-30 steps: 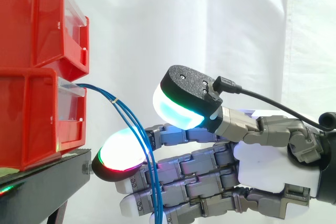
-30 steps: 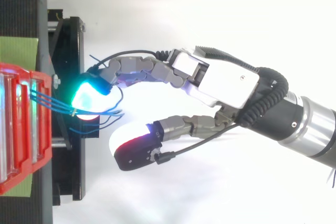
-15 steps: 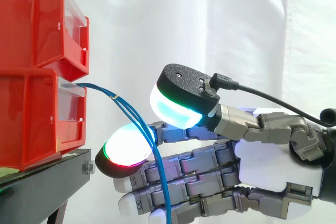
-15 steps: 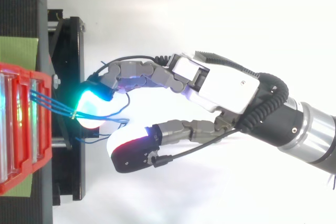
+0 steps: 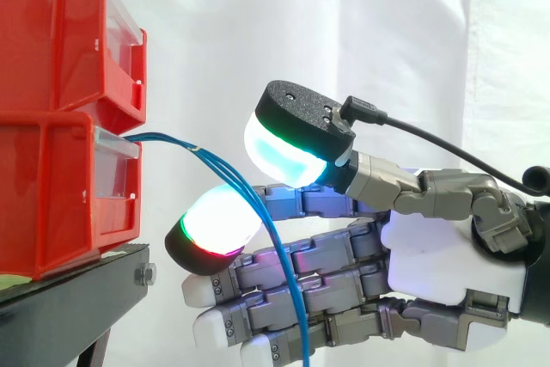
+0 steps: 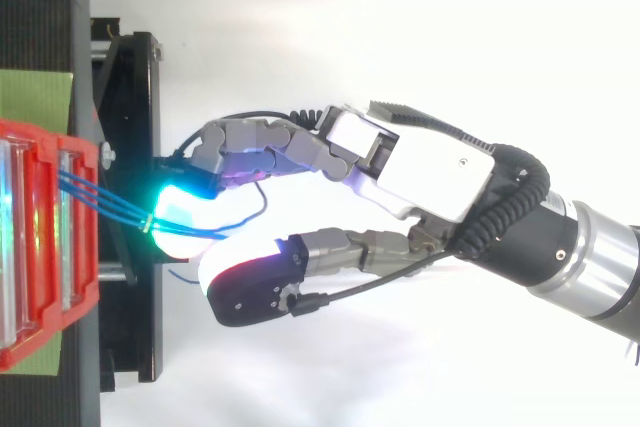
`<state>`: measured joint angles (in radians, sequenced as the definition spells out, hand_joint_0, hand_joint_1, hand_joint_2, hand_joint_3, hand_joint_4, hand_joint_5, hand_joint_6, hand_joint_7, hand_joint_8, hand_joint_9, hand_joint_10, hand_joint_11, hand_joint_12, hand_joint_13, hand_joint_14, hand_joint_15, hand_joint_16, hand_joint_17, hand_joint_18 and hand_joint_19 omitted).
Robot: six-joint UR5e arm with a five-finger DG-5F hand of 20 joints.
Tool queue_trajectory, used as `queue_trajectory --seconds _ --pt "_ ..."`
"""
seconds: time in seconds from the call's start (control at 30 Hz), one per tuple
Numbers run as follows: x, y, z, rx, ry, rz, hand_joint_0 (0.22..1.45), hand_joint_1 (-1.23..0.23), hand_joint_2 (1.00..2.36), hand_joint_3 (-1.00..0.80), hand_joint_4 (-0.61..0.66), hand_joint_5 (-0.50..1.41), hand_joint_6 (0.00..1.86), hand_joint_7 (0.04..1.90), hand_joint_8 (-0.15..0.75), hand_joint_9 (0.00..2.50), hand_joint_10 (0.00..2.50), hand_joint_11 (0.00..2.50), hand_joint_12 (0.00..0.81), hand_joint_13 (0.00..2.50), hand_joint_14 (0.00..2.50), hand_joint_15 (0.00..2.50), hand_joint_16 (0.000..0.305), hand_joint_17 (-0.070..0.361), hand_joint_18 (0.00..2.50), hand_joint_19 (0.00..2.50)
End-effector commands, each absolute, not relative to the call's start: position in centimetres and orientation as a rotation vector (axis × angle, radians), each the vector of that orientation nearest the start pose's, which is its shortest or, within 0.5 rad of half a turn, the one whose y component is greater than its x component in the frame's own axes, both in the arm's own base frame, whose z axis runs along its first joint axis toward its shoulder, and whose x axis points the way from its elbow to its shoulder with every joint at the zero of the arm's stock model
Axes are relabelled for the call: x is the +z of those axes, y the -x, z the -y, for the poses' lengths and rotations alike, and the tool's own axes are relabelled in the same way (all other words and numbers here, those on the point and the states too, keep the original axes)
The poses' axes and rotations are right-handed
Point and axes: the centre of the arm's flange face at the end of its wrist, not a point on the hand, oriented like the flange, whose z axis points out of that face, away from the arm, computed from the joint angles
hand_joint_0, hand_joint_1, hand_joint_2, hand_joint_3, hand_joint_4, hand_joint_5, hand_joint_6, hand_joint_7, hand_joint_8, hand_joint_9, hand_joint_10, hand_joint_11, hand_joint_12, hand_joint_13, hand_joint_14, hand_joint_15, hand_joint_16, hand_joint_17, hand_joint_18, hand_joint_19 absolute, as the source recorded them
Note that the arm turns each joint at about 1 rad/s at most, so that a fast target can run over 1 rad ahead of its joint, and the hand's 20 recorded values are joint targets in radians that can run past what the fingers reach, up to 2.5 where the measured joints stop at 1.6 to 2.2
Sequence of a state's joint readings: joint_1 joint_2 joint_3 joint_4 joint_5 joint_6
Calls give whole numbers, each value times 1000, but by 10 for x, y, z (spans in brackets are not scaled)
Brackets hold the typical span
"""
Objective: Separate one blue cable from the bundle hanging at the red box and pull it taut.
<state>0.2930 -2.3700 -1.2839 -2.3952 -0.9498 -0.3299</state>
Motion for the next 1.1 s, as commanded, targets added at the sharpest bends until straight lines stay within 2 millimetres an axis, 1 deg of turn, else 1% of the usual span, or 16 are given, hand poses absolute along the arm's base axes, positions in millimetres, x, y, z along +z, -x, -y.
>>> queue_trajectory --seconds 0.0,0.03,0.17,0.23,0.33,0.4,0.6,0.87,1.07 --pt "188 -771 -33 879 -1101 -933 610 -494 1003 -471 176 -129 554 1224 293 731 17 440 339 709 13 327 44 99 601 474" --pt "188 -771 -33 887 -1108 -929 610 -496 1003 -468 173 -130 557 1226 292 734 14 438 338 710 13 331 44 98 602 472" --pt "186 -770 -33 891 -1122 -930 621 -546 1007 -428 157 -154 688 1062 295 753 17 461 339 727 13 341 44 98 611 478" --pt "187 -771 -33 894 -1121 -926 622 -559 1008 -421 152 -159 708 1056 296 755 15 469 339 732 13 342 43 98 614 479" --pt "187 -770 -33 892 -1121 -928 617 -570 1014 -352 153 -189 811 961 295 755 17 484 341 736 14 348 44 98 619 478" --pt "187 -771 -33 893 -1120 -927 614 -602 1019 -270 130 -204 865 994 298 751 18 516 344 736 13 340 44 99 621 467" --pt "187 -771 -35 895 -1118 -928 615 -643 1022 -217 120 -211 892 993 296 743 17 542 344 728 13 344 44 99 620 477" --pt "187 -771 -35 897 -1120 -928 655 -718 1022 -248 85 -222 912 945 288 740 18 589 336 734 14 360 44 100 624 463" --pt "187 -770 -34 897 -1122 -932 684 -759 1019 -288 57 -224 914 976 284 751 18 607 334 739 14 360 44 100 635 458"
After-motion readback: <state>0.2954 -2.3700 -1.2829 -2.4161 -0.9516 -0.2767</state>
